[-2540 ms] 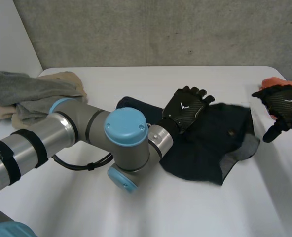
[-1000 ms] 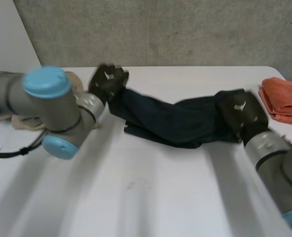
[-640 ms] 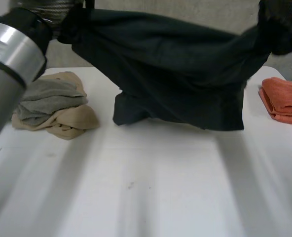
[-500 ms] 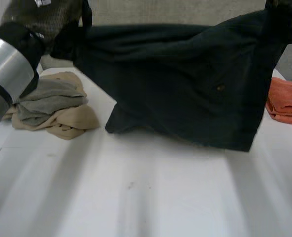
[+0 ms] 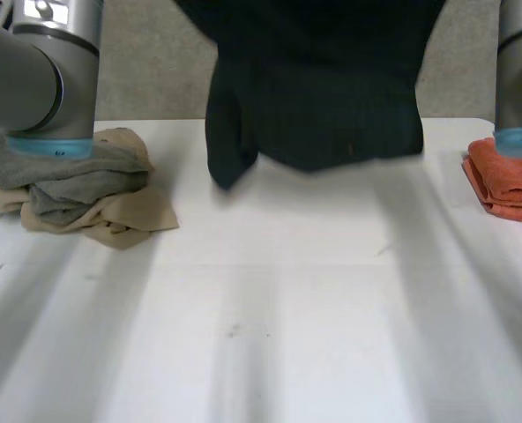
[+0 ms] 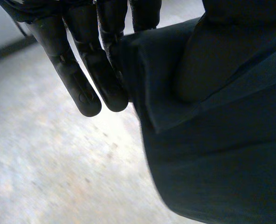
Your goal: Fold the laundry.
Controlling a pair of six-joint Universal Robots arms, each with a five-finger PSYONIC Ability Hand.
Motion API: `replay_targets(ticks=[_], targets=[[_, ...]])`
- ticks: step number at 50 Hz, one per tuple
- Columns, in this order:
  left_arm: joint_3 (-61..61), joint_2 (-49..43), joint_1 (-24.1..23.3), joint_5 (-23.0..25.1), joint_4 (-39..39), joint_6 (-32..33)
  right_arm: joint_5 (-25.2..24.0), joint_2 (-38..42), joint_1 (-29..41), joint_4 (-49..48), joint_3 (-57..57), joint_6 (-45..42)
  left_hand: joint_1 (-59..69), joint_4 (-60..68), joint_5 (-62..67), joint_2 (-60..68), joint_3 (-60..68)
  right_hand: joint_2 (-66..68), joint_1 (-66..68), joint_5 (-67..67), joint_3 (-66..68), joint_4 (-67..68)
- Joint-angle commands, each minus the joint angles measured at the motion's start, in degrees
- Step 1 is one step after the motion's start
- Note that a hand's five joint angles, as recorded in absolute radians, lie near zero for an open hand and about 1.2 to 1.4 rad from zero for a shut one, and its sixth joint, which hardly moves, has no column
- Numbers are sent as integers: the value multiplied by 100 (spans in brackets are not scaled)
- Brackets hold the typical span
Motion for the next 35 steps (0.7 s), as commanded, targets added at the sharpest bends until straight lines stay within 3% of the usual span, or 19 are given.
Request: replay_targets(ticks=[1,19,28,35], targets=[[-589,176,-71,-292,-93,-34,-194,-26,289,39,121,-21,1455,1116,1371,1136,1167,1245,1439,1233,1174,1115],[-4035,-17,-264,-398,-892,142,-704,1486,298,2148,1746,-530,1455,1116,1371,1136,1167,1245,1439,1233,1174,1115],[-4905,798,-273,-653,-2296,423,-994,829,246,2693,2617,-837,1455,1116,1371,1136,1167,1245,1439,1233,1174,1115],[-5239,1397,-317,-635,-3370,432,-1100,54,237,4072,3144,-1602,1455,1116,1371,1136,1167,1245,1439,1233,1174,1115]])
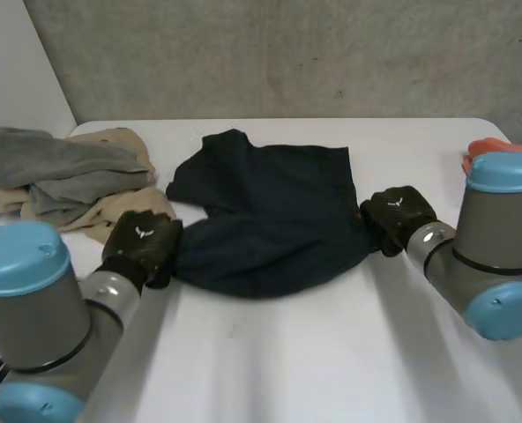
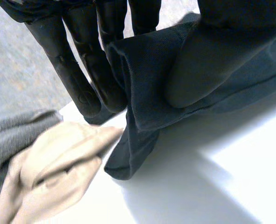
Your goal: Fold the laundry.
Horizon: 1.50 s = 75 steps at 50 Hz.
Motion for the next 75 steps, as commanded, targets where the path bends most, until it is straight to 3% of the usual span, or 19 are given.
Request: replay_targets(ticks=[1,9,12,16,19,23,28,31,35,41,47,49,50,51,52,57,62,70,75], targets=[[-367,711,-37,23,-1282,34,-73,-733,-7,1314,477,-705,1455,1116,1239,1130,1167,1246,1439,1234,1157,1113],[-543,887,-318,67,-2864,121,-2,-1540,-33,2851,1442,-1915,1455,1116,1239,1130,1167,1246,1439,1234,1157,1113],[-552,1010,-607,136,-3846,462,-11,-1936,-42,3186,1839,-2436,1455,1116,1239,1130,1167,1246,1439,1234,1157,1113],[-447,1194,-731,312,-4403,718,-99,-2394,-173,3416,2077,-2885,1455,1116,1239,1130,1167,1246,1439,1234,1157,1113],[-202,1239,-653,418,-4142,763,-221,-2438,-209,3346,1990,-2807,1455,1116,1239,1130,1167,1246,1439,1234,1157,1113],[291,1169,-354,462,-3123,710,-432,-2430,-235,2986,1533,-2097,1455,1116,1239,1130,1167,1246,1439,1234,1157,1113],[1036,486,-108,436,-1237,728,-381,-1677,-218,1689,910,-674,1455,1116,1239,1130,1167,1246,1439,1234,1157,1113],[1651,-234,-90,374,-418,737,-319,-1402,-174,1255,724,-460,1455,1116,1239,1130,1167,1246,1439,1234,1157,1113],[2608,-1244,-55,278,-98,737,-12,-971,-130,605,364,-381,1455,1116,1239,1130,1167,1246,1439,1234,1157,1113],[4087,-2574,-46,-144,-106,763,990,188,-42,-301,-672,-538,1455,1116,1239,1130,1167,1246,1439,1234,1157,1113],[5255,-3628,7,-215,-27,772,1281,1094,2,-688,-1543,-925,1455,1116,1239,1130,1167,1246,1439,1234,1157,1113],[5415,-3805,-2,-197,-19,737,1281,1454,19,-899,-1868,-1031,-80,-419,-296,-405,-368,1035,1228,1024,947,903],[5485,-3875,-37,-171,-19,754,1290,1560,37,-969,-1956,-1048,-1806,-2145,-2022,-2130,-2094,-1232,-1039,-1243,-1320,-1364],[5564,-3954,-89,-136,-10,798,1290,1630,63,-1074,-2009,-1075,-5470,-5809,-5686,-5795,-5758,-4002,-3809,-4014,-4091,-4135],[5583,-3964,-107,-136,-1,807,1307,1744,142,-1249,-2097,-1118,-5545,-5884,-5761,-5870,-5833,-5754,-5561,-5766,-5843,-5887],[5460,-3850,-204,-232,60,763,1360,1597,230,-1515,-2054,-996,-5545,-5884,-5761,-5870,-5833,-5754,-5561,-5766,-5843,-5887],[4863,-3122,-169,-338,52,754,1360,684,257,-1278,-1572,-759,-5545,-5884,-5761,-5870,-5833,-5754,-5561,-5766,-5843,-5887],[3160,-1848,-99,-276,43,710,1123,-302,134,267,-525,5,-5545,-5884,-5761,-5870,-5833,-5754,-5561,-5766,-5843,-5887],[2455,-1424,-90,-259,122,702,492,-461,-24,981,203,883,-5545,-5884,-5761,-5870,-5833,-5258,-5065,-5270,-5347,-5391]])
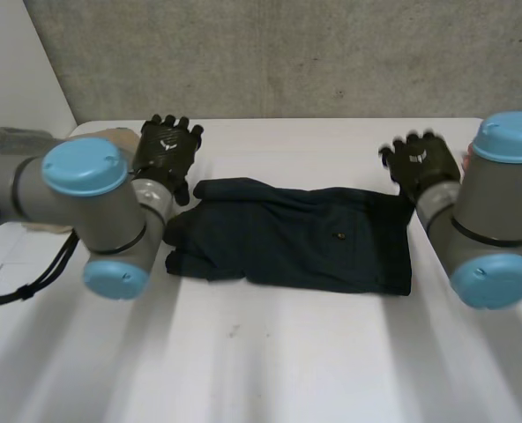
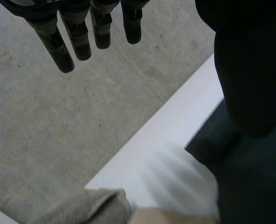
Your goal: Fold the laundry.
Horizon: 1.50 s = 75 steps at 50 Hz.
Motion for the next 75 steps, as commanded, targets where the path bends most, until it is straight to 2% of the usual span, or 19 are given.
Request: replay_targets(ticks=[1,10,13,14,19,29,35,38,42,47,48,49,50,52,55,57,62,71,75], targets=[[-1190,760,8,43,109,-20,-765,-290,-207,1003,986,1069,-90,-170,-282,-187,-237,293,231,238,289,271],[-1437,954,-114,60,277,-55,-1092,-71,-217,116,1453,1096,-90,-170,-282,-187,-237,1483,1421,1428,1479,1461],[-1437,972,-159,130,277,-152,-899,202,-243,-279,1418,1061,-86,-165,-277,-182,-233,6431,6369,6375,6427,6409],[-1437,1024,-176,183,277,-231,-802,211,-260,-394,1427,1034,-69,-149,-261,-166,-216,6777,6715,6721,6773,6755],[-1472,1252,-194,262,215,-530,-195,-262,-348,-878,1786,324,15,-65,-176,-81,-132,6780,6718,6725,6776,6758],[-1735,1727,-176,289,198,-767,-160,-993,-1184,-1036,2192,-2708,15,-65,-176,-81,-132,6780,6718,6725,6776,6758],[-1903,1859,-168,262,198,-785,-923,-940,72,-1651,1691,-3062,-2,-81,-193,-98,-149,6780,6718,6725,6776,6758],[-2034,1955,-159,271,198,-794,-1896,-538,765,-1950,1542,-3158,-19,-98,-210,-115,-165,6780,6718,6725,6776,6758],[-2140,2123,-141,271,206,-794,-2583,-54,1354,-1933,1532,-3569,-35,-115,-227,-132,-182,6780,6718,6725,6776,6758],[-2158,2211,-132,271,215,-846,-2665,369,1822,-1740,1366,-4230,-52,-132,-244,-149,-199,6780,6718,6725,6776,6758],[-2149,2220,-132,271,233,-855,-2682,378,1857,-1722,1348,-4230,-35,-115,-227,-132,-182,5787,5725,5732,5783,5765],[-2097,2228,-124,271,259,-881,-2700,370,1875,-1731,1330,-4204,-35,-115,-227,-132,-182,4761,4699,4706,4757,4739],[-2079,2228,-115,262,268,-882,-2674,317,1884,-1748,1295,-4004,-35,-115,-227,-132,-182,1620,1558,1565,1616,1598],[-1983,2228,-80,262,294,-934,-2647,221,1849,-1748,1286,-3600,-19,-98,-210,-115,-166,-220,-282,-275,-224,-242],[-1693,2229,-88,227,329,-1101,-2577,-202,1735,-1783,1339,-2411,49,-31,-143,-48,-98,-220,-282,-275,-224,-242],[-1464,2202,-124,227,329,-1338,-2376,-754,1533,-1836,1444,-310,82,3,-109,-14,-65,-220,-282,-275,-224,-242],[-1016,2071,-229,253,321,-1909,-2076,-1185,945,-1714,1497,1805,133,53,-59,36,-14,-220,-282,-275,-224,-242],[38,728,-1300,885,-30,-2262,-1610,-1424,-172,-273,1199,2440,166,87,-25,70,19,-220,-282,-275,-224,-242],[434,112,-1380,948,-355,-2253,-1504,-994,-252,62,900,2405,250,171,59,154,104,-220,-282,-275,-224,-242]])
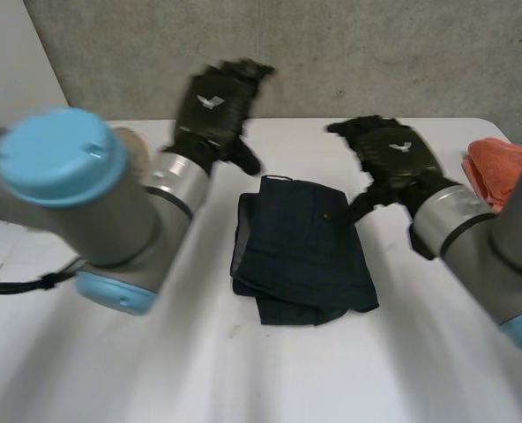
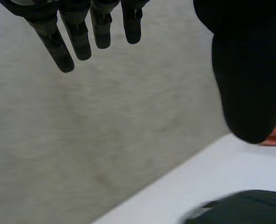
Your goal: Fold the laundry.
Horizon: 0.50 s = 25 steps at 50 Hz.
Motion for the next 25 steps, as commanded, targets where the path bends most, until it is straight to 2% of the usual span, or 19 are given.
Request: replay_targets(ticks=[1,4,6,9,13,17,20,25], targets=[[743,-1155,-436,312,-568,26,201,575,-305,761,-475,-194,264,188,75,171,120,-206,-267,-290,-210,-231],[928,-1490,-489,189,-919,35,104,804,-288,796,-580,-194,381,305,193,288,238,-206,-267,-290,-210,-231],[955,-1595,-498,75,-1112,61,-151,1015,-279,840,-642,-211,382,306,193,289,238,-206,-267,-290,-210,-231],[963,-1745,-489,-232,-1403,306,-563,1331,-279,892,-756,-325,449,373,260,356,305,-206,-267,-290,-210,-231],[963,-1886,-471,-847,-1544,807,-793,1797,-279,937,-897,-668,449,373,260,356,306,-206,-267,-290,-210,-231],[928,-1930,-427,-1305,-1640,1352,-705,2149,-261,963,-1073,-1037,449,373,260,356,306,-206,-267,-290,-210,-231],[849,-1965,-445,-1315,-1763,1590,-521,2351,-244,998,-1196,-1344,449,373,260,356,306,-206,-267,-290,-210,-231],[823,-1983,-489,-1227,-1904,1599,-73,2492,-209,1086,-1363,-1731,432,356,244,339,289,-206,-267,-290,-210,-231]])
